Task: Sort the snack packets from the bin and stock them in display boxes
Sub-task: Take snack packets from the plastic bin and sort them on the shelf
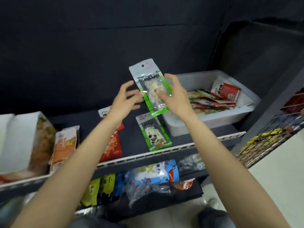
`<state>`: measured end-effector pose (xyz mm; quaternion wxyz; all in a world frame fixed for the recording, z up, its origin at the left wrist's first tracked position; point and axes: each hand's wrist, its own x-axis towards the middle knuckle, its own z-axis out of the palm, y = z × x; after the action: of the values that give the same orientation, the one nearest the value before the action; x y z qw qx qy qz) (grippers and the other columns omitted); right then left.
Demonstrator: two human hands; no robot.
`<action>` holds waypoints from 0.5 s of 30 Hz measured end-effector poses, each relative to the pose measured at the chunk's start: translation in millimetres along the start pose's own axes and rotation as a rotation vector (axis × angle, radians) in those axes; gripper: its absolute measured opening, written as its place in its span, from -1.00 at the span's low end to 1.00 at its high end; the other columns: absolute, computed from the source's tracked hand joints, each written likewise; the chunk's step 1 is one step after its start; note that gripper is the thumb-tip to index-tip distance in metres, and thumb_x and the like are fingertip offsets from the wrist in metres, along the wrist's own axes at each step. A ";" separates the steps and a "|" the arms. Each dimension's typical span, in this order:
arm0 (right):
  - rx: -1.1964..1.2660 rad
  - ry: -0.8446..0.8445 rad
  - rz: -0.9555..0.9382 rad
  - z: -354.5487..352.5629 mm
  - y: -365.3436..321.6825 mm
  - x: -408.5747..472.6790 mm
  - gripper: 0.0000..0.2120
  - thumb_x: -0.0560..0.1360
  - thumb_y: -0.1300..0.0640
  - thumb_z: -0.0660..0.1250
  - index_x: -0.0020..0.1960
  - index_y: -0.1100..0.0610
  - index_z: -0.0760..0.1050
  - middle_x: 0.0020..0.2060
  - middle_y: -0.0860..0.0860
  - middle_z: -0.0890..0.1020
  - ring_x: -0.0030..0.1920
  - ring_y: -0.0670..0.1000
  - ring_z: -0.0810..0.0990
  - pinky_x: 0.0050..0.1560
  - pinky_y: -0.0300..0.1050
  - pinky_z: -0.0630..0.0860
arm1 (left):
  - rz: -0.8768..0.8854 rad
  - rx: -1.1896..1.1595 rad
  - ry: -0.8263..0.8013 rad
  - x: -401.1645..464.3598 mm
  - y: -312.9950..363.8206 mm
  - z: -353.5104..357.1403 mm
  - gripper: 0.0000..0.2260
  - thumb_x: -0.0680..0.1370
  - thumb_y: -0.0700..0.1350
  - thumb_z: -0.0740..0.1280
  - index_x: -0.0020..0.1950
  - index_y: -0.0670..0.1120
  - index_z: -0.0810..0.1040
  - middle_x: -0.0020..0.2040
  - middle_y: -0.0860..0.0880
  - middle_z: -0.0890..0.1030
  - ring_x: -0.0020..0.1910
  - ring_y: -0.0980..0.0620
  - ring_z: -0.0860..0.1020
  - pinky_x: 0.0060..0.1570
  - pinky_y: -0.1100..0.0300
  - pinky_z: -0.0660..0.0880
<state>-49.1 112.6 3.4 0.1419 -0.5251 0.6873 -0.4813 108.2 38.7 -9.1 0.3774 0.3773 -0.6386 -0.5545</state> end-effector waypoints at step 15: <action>-0.994 -0.284 -0.250 78.1 54.5 -72.7 -0.72 0.56 0.20 0.14 0.17 0.26 0.52 0.14 0.21 0.59 0.17 0.20 0.52 0.32 0.05 0.31 | -0.071 0.689 -0.144 -20.8 -95.4 21.8 -0.64 0.58 -0.16 0.28 0.38 -0.15 0.43 0.25 -0.18 0.55 0.20 -0.13 0.53 0.20 0.06 0.45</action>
<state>3.5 134.2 -102.1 -0.0908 -0.6669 0.7387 -0.0348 103.6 57.1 -107.3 0.1625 0.4643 -0.7996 -0.3444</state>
